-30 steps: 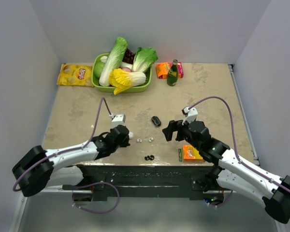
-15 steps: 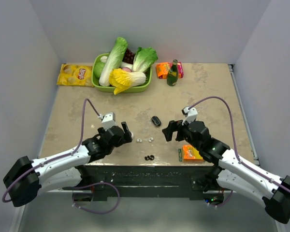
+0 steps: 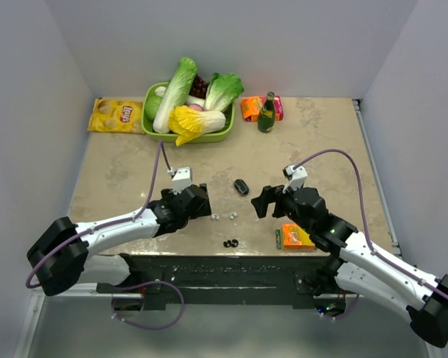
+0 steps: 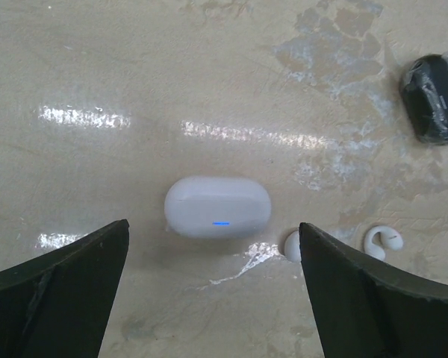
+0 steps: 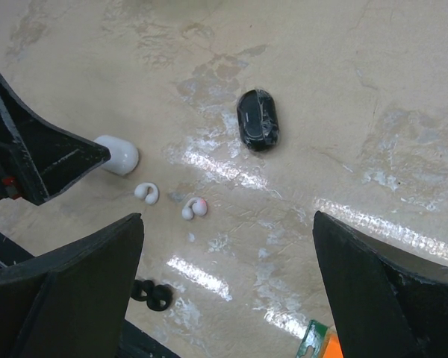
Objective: Insert the wireless bluetooth earbuds into the charging case
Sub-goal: Pick up the charging case at the center of the board.
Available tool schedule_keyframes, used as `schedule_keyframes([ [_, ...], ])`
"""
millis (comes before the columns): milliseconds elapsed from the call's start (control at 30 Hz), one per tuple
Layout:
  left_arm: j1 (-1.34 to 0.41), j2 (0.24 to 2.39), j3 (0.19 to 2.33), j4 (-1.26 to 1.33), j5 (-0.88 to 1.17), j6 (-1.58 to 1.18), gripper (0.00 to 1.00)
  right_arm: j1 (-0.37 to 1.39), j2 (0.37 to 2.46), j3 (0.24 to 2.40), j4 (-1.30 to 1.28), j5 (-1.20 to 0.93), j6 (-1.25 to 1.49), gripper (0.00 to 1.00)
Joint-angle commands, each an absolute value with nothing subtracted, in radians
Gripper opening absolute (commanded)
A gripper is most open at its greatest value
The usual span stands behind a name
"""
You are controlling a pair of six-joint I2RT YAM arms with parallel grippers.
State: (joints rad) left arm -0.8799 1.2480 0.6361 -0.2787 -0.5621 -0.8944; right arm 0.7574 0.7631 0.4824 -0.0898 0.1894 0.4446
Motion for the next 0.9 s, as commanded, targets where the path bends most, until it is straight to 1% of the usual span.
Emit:
schedule_keyframes([
  [0,-0.885,1.305,0.676,-0.296,-0.587,-0.877,1.0,0.756,0.747,0.483,-0.067,0.175,0.439,0.98],
  [433,-0.885,1.485,0.741,-0.291,-0.588,-0.896,0.99,0.756,0.73,0.471,-0.072,0.178,0.448,0.98],
  [667,-0.885,1.496,0.715,-0.284,-0.588,-0.911,0.97,0.758,0.741,0.469,-0.061,0.175,0.448,0.98],
  [867,-0.885,1.505,0.698,-0.275,-0.584,-0.928,0.93,0.758,0.741,0.466,-0.06,0.173,0.449,0.98],
])
